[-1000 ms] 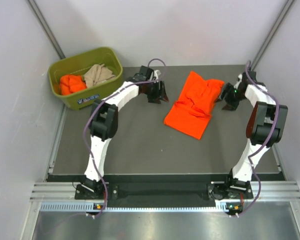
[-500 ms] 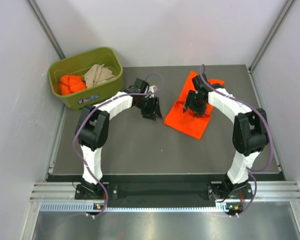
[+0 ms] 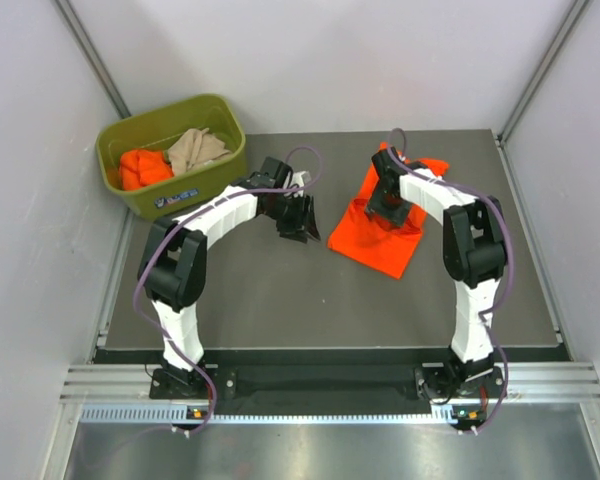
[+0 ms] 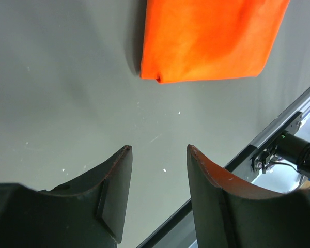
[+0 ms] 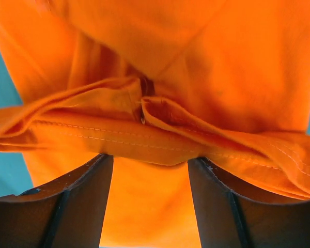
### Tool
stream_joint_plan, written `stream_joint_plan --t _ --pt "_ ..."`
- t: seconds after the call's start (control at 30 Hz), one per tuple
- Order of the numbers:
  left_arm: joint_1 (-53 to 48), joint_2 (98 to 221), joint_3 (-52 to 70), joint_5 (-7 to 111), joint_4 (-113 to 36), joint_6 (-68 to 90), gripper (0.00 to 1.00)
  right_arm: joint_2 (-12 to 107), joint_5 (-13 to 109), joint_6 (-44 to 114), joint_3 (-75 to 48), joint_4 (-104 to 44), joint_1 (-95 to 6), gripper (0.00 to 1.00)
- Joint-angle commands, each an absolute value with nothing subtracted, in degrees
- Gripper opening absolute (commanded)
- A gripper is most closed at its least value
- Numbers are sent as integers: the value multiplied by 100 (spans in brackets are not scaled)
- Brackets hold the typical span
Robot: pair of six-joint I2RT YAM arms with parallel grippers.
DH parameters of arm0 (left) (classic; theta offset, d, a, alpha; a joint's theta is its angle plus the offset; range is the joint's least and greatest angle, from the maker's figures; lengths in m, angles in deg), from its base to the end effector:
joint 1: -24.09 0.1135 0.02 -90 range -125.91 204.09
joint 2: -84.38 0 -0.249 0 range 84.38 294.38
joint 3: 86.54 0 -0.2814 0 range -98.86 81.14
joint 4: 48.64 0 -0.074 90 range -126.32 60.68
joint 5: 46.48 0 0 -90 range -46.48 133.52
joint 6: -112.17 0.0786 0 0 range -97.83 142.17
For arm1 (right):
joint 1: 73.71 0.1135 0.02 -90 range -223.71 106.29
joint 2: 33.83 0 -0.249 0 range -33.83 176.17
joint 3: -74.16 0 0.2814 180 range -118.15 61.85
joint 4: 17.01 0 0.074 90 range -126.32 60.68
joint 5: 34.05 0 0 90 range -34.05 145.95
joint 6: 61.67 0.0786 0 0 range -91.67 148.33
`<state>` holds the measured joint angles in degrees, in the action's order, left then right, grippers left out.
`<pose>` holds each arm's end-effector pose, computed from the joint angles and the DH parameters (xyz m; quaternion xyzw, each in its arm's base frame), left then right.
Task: Fold and stack the t-shirts
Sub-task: Fold the tshirt
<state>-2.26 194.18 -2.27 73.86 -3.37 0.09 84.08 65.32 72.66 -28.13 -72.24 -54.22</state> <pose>0.3853 -0.2351 0.1574 0.1038 0.9276 -0.3348 0.1292 0.4353 0.1405 0.1146 0.2246 0.9569 0.0193 0.1833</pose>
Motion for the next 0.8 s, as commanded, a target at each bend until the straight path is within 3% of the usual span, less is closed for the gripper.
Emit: stream_joint_plan --t 0.0,0.2,0.4,0.53,0.67,0.73,0.77 --pt "-219 19082 -174 7366 -178 214 51 8517 7027 7254 -3350 -7318 -5402 60" --pt "-210 19029 -183 7393 -161 196 51 8895 7247 6929 -3816 -7380 -5656 61" --pt "-210 18994 -130 7349 -161 187 51 9546 7309 5910 -5352 -7511 -5991 63" --pt "-210 19063 -130 7427 -345 135 61 9406 7257 5304 -5891 -7854 -6070 64" --pt "-219 19441 -270 7875 -661 -6 64 8783 6748 4855 -5568 -8223 -6097 70" --pt "-219 19687 -393 8007 -740 -24 64 8081 6109 4810 -4682 -8119 -6140 72" --pt "-219 19766 -437 8017 -741 -32 64 7791 5809 4828 -4287 -7996 -6167 79"
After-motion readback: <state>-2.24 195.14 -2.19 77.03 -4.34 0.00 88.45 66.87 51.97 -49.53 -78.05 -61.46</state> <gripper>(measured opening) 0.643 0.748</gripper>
